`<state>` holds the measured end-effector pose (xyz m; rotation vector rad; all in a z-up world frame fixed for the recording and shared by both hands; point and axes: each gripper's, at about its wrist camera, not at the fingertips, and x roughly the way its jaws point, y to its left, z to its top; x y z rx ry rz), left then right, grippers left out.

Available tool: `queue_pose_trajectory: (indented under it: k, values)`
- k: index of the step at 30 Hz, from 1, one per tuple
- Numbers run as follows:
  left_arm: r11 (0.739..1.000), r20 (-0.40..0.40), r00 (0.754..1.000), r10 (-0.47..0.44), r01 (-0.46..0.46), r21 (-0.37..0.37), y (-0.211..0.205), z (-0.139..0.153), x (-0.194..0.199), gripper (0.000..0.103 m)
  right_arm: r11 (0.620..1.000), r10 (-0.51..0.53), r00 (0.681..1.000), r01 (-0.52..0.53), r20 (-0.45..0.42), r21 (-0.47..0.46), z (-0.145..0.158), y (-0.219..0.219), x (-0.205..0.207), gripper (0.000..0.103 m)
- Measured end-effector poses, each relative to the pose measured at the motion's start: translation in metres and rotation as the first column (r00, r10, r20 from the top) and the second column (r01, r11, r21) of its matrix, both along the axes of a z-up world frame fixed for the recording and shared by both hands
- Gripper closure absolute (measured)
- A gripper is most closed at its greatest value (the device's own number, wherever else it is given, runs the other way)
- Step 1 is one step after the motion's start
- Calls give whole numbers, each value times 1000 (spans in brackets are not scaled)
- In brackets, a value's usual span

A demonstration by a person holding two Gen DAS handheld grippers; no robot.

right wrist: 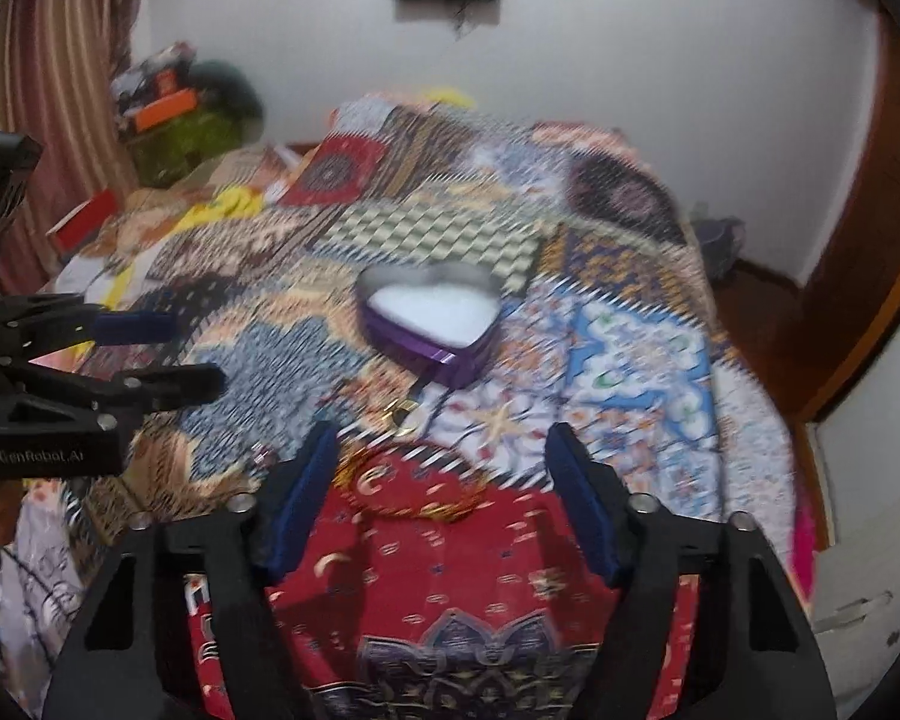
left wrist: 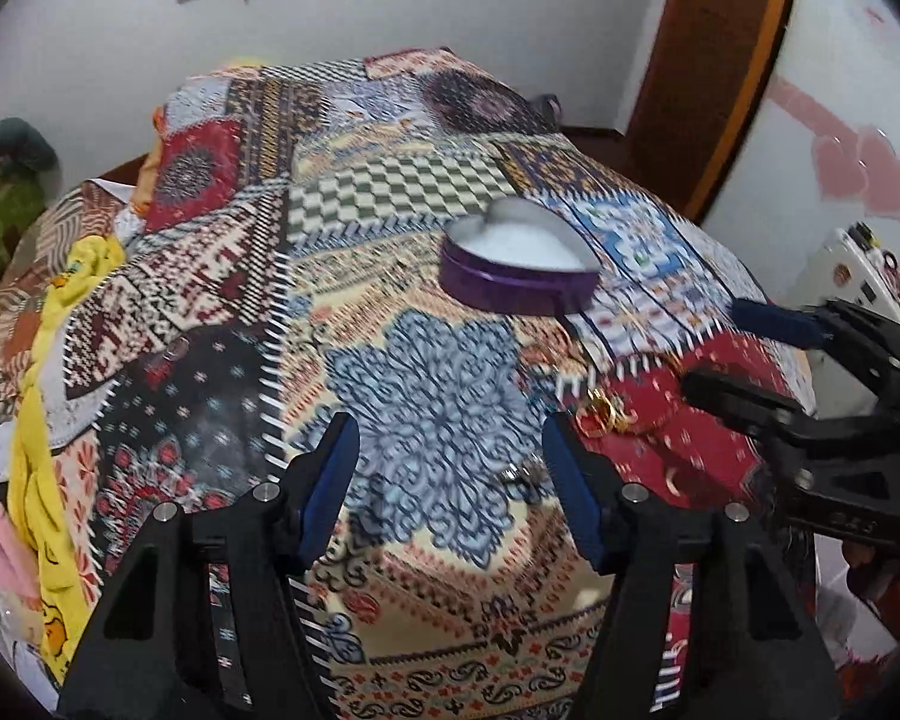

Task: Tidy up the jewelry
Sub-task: 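Grasp a silver ring with the left gripper while the right gripper grasps a gold ring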

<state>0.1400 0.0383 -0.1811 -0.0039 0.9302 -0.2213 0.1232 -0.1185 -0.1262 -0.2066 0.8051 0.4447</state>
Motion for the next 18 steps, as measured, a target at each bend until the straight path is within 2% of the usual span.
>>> queue_pose_trajectory:
  k: [4, 8, 12, 18]
  values:
    - [999, -24, 999, -38, 38, -3, -8, -8, -4, 51, 998, 56, 994, -55, -91, 14, -14, 7, 6, 61]
    - [998, -40, 997, -64, 63, -22, -11, -14, -3, 52, 996, 94, 989, -92, -118, 15, -20, 15, 9, 67]
    - [996, -64, 995, -83, 80, -47, -13, -20, 0, 59, 993, 118, 984, -116, -135, 20, -23, 21, 16, 75]
    - [994, -82, 993, -89, 84, -65, -13, -29, 2, 66, 988, 152, 970, -147, -192, 39, -33, 30, 26, 81]
